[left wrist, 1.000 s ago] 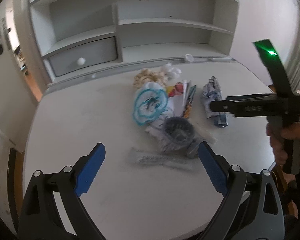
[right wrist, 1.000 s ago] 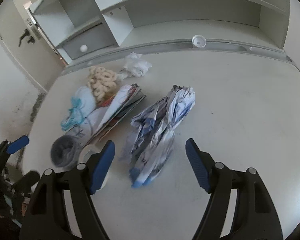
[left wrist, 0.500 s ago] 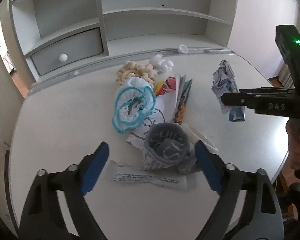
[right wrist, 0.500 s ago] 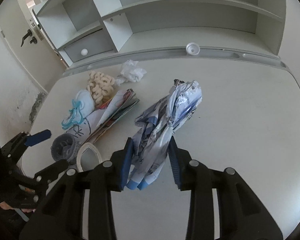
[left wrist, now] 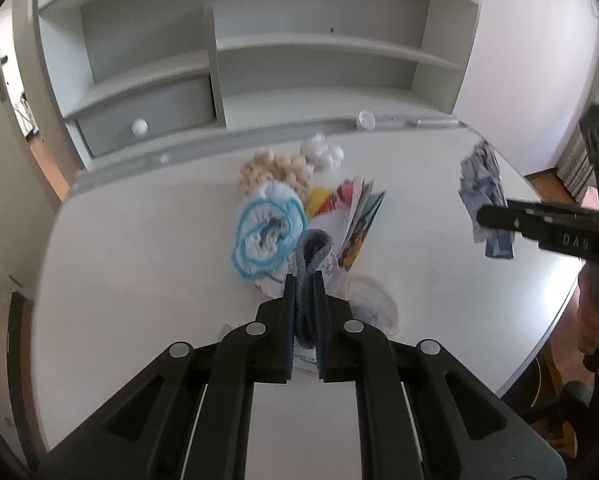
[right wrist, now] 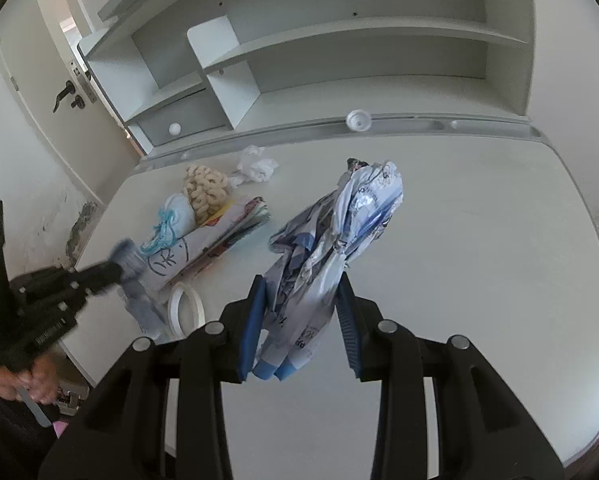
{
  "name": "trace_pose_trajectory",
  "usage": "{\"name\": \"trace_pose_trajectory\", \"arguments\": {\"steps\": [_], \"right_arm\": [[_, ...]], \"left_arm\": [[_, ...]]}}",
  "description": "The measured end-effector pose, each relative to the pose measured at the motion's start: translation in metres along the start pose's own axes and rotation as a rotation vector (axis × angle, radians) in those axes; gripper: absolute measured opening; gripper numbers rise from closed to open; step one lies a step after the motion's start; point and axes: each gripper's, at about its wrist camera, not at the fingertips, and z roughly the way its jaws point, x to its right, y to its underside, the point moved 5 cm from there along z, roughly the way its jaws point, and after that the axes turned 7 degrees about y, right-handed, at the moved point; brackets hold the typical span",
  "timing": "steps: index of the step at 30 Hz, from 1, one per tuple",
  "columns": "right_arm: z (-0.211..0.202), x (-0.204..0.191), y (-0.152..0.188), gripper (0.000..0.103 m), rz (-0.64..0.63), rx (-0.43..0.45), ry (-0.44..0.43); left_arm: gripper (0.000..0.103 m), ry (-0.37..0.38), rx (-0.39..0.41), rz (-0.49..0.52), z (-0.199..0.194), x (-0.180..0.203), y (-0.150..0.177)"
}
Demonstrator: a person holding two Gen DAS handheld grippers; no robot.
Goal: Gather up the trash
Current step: 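Grasp the blue-white fabric with the right gripper while the left gripper grasps the grey sock, then carry the fabric and sock over the black bin and open both grippers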
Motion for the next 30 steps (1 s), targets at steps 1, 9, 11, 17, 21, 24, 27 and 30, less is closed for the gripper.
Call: {"name": "trace_pose_trajectory", "arguments": {"steps": [1, 9, 11, 17, 21, 24, 27, 30], "right_arm": [[-0.005, 0.006, 0.003, 0.035, 0.007, 0.006, 0.007], [-0.059, 0.085, 0.042, 0.035, 0.125, 0.067, 0.097], [-0.081, 0.119, 0.059, 0.035, 0.183, 0.090, 0.139], [-0.146, 0.224, 0.134, 0.035, 0.377, 0.134, 0.300], [-0.182, 0.286, 0.202, 0.035, 0.525, 0.129, 0.401], [-0.199, 0.324, 0.260, 0.035, 0.627, 0.105, 0.463], [-0.203, 0.351, 0.311, 0.035, 0.708, 0.063, 0.492], [-0.195, 0.368, 0.355, 0.035, 0.767, 0.012, 0.501]], "left_arm": [[0.007, 0.000, 0.007, 0.007, -0.003, 0.004, -0.002], [0.007, 0.088, 0.077, 0.111, -0.001, 0.084, -0.035], [0.007, 0.136, 0.090, 0.137, 0.004, 0.116, -0.042], [0.007, 0.320, 0.096, 0.285, 0.026, 0.243, -0.048], [0.007, 0.480, 0.051, 0.413, 0.044, 0.346, -0.024], [0.007, 0.563, 0.012, 0.503, 0.057, 0.405, 0.000], [0.007, 0.645, -0.051, 0.586, 0.076, 0.459, 0.031], [0.007, 0.704, -0.147, 0.664, 0.102, 0.503, 0.067]]}}
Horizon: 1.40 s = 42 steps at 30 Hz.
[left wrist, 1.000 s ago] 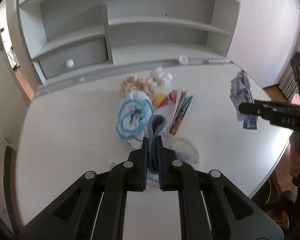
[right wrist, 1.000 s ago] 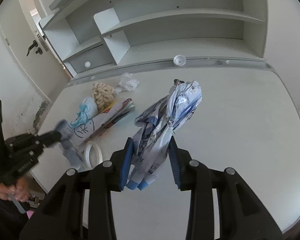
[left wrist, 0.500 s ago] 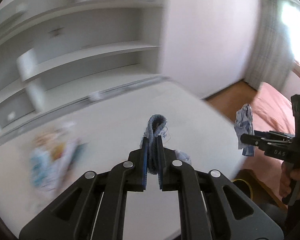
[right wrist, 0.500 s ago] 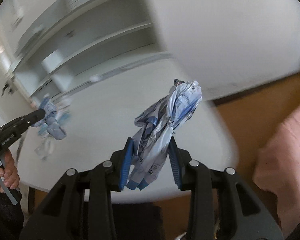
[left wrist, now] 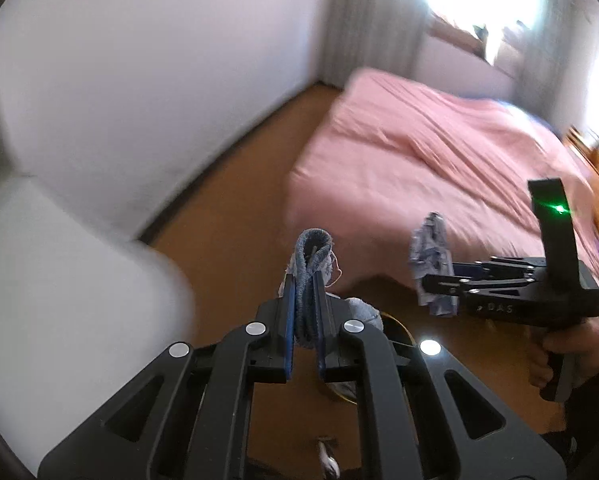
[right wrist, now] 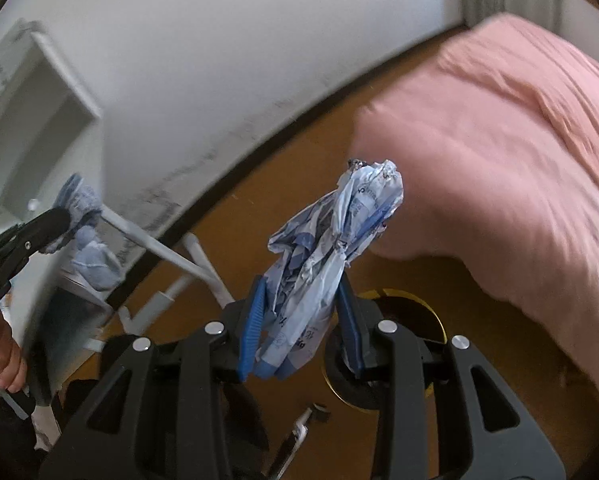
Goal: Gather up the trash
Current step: 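Carry the fabric and sock over the black bin and open both grippers, then move both tools back over the desk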
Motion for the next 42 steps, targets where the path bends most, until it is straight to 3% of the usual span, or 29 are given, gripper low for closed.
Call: {"name": "trace_pose_trajectory", "arguments": {"steps": [7, 9, 17, 21, 23, 25, 36, 42], "right_arm": [[0.043, 0.063, 0.045, 0.035, 0.096, -0.114, 0.015], [0.051, 0.069, 0.050, 0.035, 0.113, -0.132, 0.012], [0.065, 0.091, 0.063, 0.036, 0.147, -0.164, -0.005], [0.067, 0.097, 0.064, 0.036, 0.162, -0.170, 0.000], [0.066, 0.101, 0.067, 0.036, 0.169, -0.173, -0.001], [0.067, 0.102, 0.067, 0.036, 0.171, -0.177, 0.000], [0.075, 0.091, 0.067, 0.037, 0.146, -0.208, 0.001], [0.075, 0.079, 0.064, 0.038, 0.110, -0.206, 0.009]], "left_arm": [[0.007, 0.114, -0.218, 0.057, 0.114, 0.037, 0.033], [0.007, 0.114, -0.268, 0.076, 0.139, 0.045, 0.045], [0.007, 0.159, -0.379, 0.093, 0.195, 0.067, 0.074], [0.010, 0.187, -0.405, 0.095, 0.205, 0.073, 0.078], [0.023, 0.194, -0.421, 0.098, 0.209, 0.075, 0.079], [0.050, 0.196, -0.408, 0.105, 0.209, 0.077, 0.079], [0.056, 0.169, -0.325, 0.087, 0.172, 0.067, 0.059], [0.064, 0.113, -0.241, 0.055, 0.126, 0.046, 0.044]]}}
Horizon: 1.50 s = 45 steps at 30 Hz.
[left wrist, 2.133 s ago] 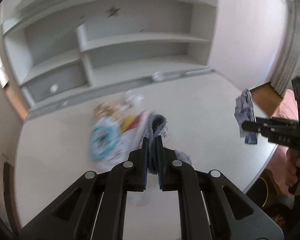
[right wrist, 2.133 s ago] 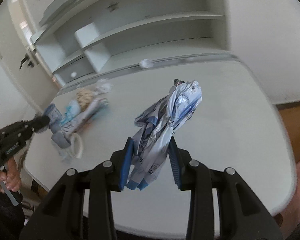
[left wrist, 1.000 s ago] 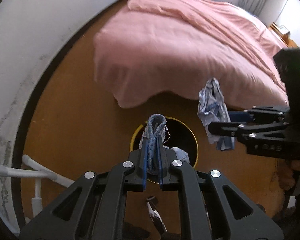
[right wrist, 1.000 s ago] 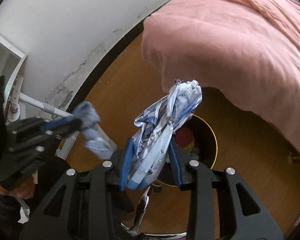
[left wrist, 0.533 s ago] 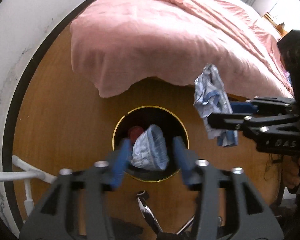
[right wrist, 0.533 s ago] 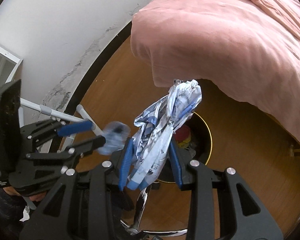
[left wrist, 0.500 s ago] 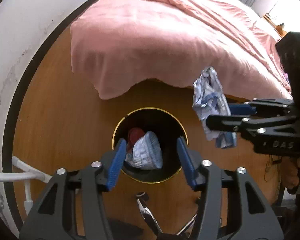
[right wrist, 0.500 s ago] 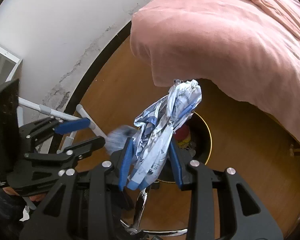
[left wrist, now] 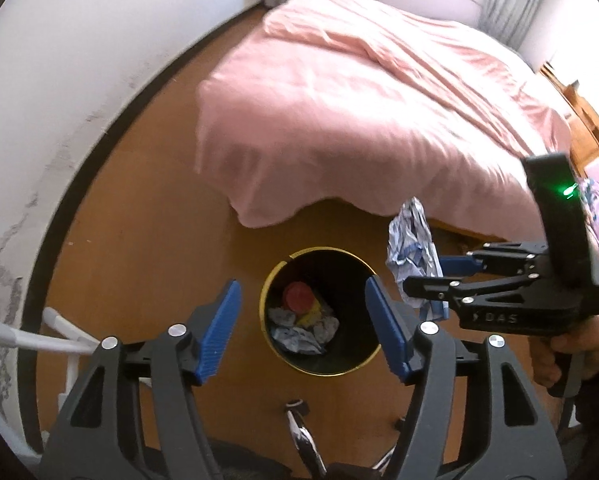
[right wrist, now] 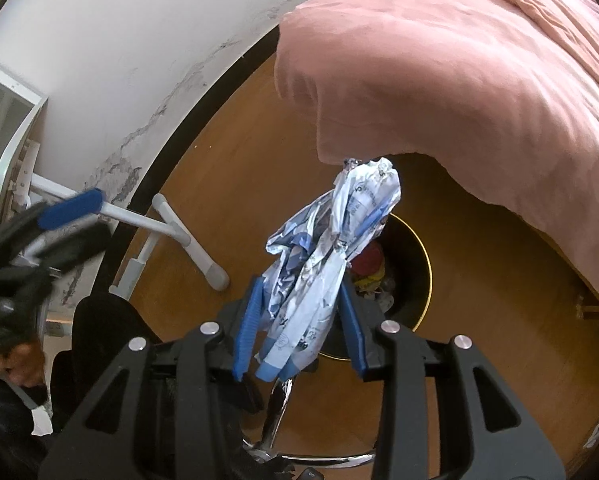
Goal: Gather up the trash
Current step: 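Move both tools back over the desk, then grasp the white plastic cap with the right gripper while the left gripper grasps the white-blue cup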
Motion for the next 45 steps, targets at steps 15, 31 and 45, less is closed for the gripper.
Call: {"name": "trace_pose_trajectory", "arguments": {"steps": [15, 31, 45], "right_arm": [[-0.038, -0.087, -0.031, 0.066, -0.152, 0.106, 0.034], [-0.089, -0.476, -0.039, 0.066, -0.741, 0.211, -0.321], [-0.049, -0.712, -0.014, 0.066, -0.984, 0.165, -0.370]], "left_arm": [[0.079, -0.289, 0.261, -0.130, -0.219, -0.072, 0.041], [0.080, -0.855, 0.332, -0.707, -0.483, -0.281, 0.291], [0.075, -0.778, 0.295, -0.825, -0.481, -0.347, 0.354]]}}
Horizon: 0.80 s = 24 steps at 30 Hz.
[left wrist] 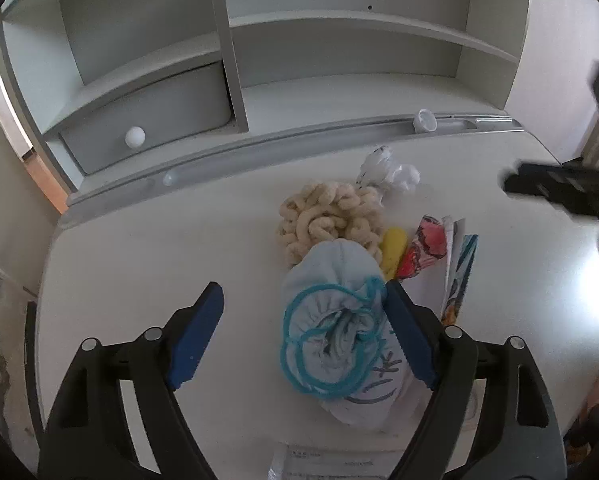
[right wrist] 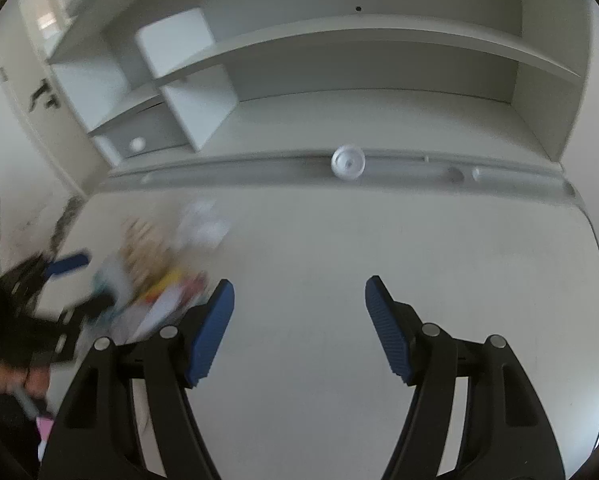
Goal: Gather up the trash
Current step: 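Grasp the white plastic cap with the right gripper while the left gripper grasps the white-blue cup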
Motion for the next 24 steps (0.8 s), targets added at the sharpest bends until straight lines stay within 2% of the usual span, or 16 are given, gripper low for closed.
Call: {"name": "trace_pose_trajectory", "arguments": {"steps": [1, 2, 3, 4, 6, 8, 14, 20, 24], "right_arm": [[0.006, 0.001, -0.006, 0.066, 0.002, 0.000, 0.008], [0.017, 0.003, -0.015, 0.066, 0.005, -0.002, 0.023], [0.026, 0.004, -0.023, 0.066, 0.011, -0.006, 0.037], [0.035, 0.006, -0.031, 0.066, 0.020, -0.007, 0.045], [0.051, 0.010, -0.047, 0.065, 0.031, -0.007, 0.064], [0.064, 0.011, -0.061, 0.065, 0.032, -0.005, 0.079], [0.093, 0.009, -0.078, 0.053, 0.017, -0.036, 0.116], [0.103, 0.008, -0.083, 0.032, 0.004, -0.050, 0.131], [0.105, 0.008, -0.083, 0.031, -0.006, -0.039, 0.122]], "left_arm": [[0.060, 0.014, -0.006, -0.006, 0.001, -0.002, 0.000], [0.050, 0.031, -0.013, -0.012, 0.002, -0.003, 0.001], [0.030, 0.048, -0.020, -0.023, 0.002, -0.004, 0.001], [0.022, 0.054, -0.022, -0.030, 0.001, -0.005, 0.001], [0.016, 0.051, -0.012, -0.032, -0.003, -0.006, 0.001], [0.015, 0.044, -0.003, -0.033, -0.009, -0.005, 0.001], [0.013, 0.016, 0.023, -0.066, -0.027, -0.013, -0.004], [0.013, -0.018, 0.026, -0.130, -0.036, -0.025, -0.007], [0.013, -0.034, 0.028, -0.182, -0.039, -0.032, -0.008]]}}
